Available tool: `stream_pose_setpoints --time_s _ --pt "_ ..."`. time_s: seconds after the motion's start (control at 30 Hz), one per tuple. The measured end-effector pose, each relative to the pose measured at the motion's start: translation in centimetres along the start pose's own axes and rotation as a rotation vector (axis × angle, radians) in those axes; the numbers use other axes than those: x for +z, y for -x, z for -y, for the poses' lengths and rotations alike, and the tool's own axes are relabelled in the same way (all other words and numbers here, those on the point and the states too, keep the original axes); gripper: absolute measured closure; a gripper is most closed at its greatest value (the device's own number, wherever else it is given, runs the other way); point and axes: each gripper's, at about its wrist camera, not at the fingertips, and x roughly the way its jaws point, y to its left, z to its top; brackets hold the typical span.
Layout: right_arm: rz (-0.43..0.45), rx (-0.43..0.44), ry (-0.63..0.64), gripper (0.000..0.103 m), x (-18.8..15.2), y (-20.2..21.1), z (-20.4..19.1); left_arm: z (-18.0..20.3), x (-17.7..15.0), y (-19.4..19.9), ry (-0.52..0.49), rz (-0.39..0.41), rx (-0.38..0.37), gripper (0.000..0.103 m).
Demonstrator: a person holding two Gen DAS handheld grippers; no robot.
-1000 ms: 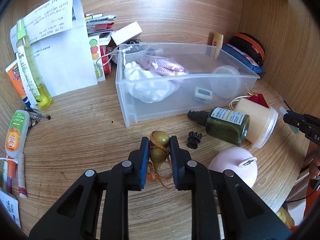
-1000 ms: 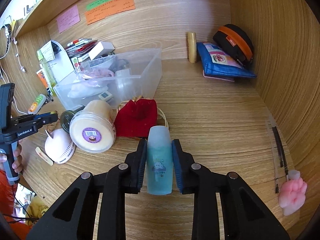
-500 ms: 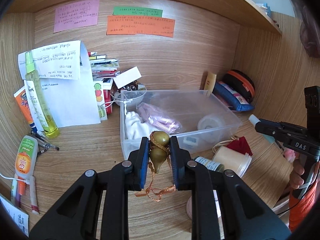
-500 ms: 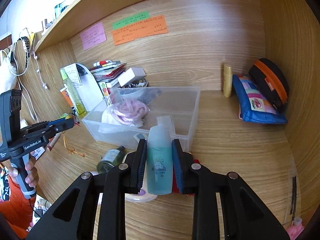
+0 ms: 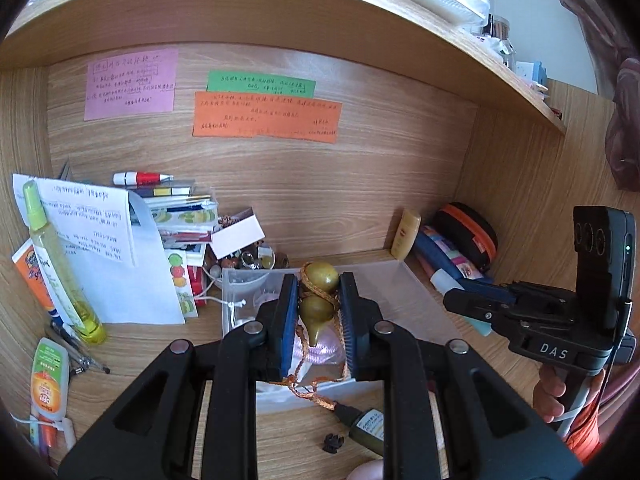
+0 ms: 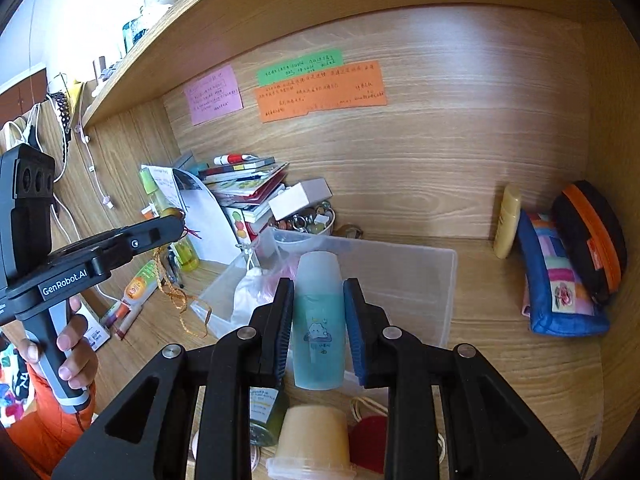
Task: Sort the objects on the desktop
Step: 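Carry the gold gourd with the left tool over the bin while the right tool carries the blue bottle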
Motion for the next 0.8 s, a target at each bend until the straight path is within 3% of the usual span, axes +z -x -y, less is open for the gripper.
stream_pose_setpoints --time_s 0.23,0.57,0.8 --pt "-0.012 0.037 -0.011 0.080 2.2 -2.7 -0.3 -0.5 0.7 -3.1 0.016 -0.009 0.024 0.083" --pt "-0.134 0.014 -0.015 0.080 -0.4 -8.0 0.8 -3.3 -2.7 -9.6 0.067 -0.185 0.002 0.083" --pt "-0.210 0.009 -0.003 0.080 -1.5 -10.4 0.6 -3.0 -3.9 -10.8 0.035 -0.216 0.064 0.083"
